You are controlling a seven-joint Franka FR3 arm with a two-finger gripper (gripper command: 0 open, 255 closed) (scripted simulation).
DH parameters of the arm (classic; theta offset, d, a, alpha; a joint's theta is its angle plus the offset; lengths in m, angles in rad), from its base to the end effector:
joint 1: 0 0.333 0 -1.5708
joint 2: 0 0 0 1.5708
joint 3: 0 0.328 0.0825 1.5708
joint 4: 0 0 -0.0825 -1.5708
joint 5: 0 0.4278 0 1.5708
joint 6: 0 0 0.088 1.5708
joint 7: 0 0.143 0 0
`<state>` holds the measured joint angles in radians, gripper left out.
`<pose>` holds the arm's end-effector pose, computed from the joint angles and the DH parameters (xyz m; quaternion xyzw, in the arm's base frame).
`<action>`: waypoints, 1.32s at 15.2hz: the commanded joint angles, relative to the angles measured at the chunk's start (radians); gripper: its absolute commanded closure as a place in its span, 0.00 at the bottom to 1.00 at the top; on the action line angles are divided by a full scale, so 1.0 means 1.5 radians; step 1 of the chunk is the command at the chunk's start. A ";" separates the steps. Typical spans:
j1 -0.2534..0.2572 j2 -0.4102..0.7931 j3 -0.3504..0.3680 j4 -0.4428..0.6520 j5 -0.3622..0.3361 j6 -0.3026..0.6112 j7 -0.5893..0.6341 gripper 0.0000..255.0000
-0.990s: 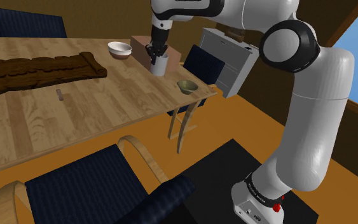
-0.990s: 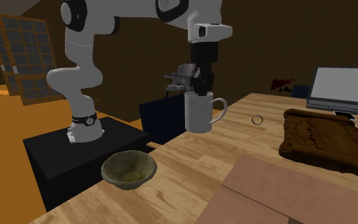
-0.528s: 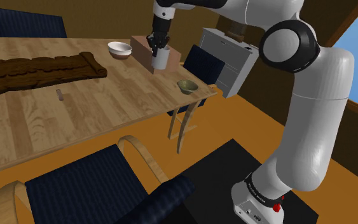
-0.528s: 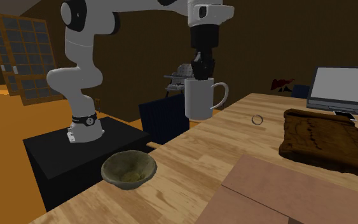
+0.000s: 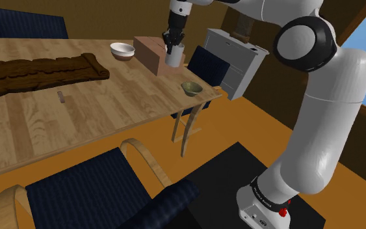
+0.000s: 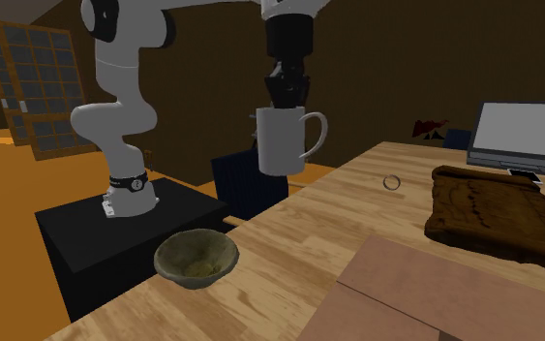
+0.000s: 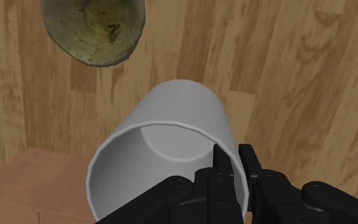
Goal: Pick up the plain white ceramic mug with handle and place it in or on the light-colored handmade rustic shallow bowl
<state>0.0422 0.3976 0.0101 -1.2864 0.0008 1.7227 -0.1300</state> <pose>0.7300 0.0371 0.4976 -0.9957 -0.0905 -0.0194 0.0016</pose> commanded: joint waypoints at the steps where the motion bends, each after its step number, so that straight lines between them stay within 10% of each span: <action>1: -0.019 -0.013 -0.007 -0.014 0.004 0.001 -0.026 1.00; 12: -0.127 -0.052 -0.056 -0.044 0.025 -0.011 -0.183 1.00; 20: -0.126 -0.058 -0.056 -0.124 0.025 0.063 -0.185 1.00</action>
<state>-0.1469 0.3129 -0.0733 -1.4555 0.0387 1.8030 -0.4066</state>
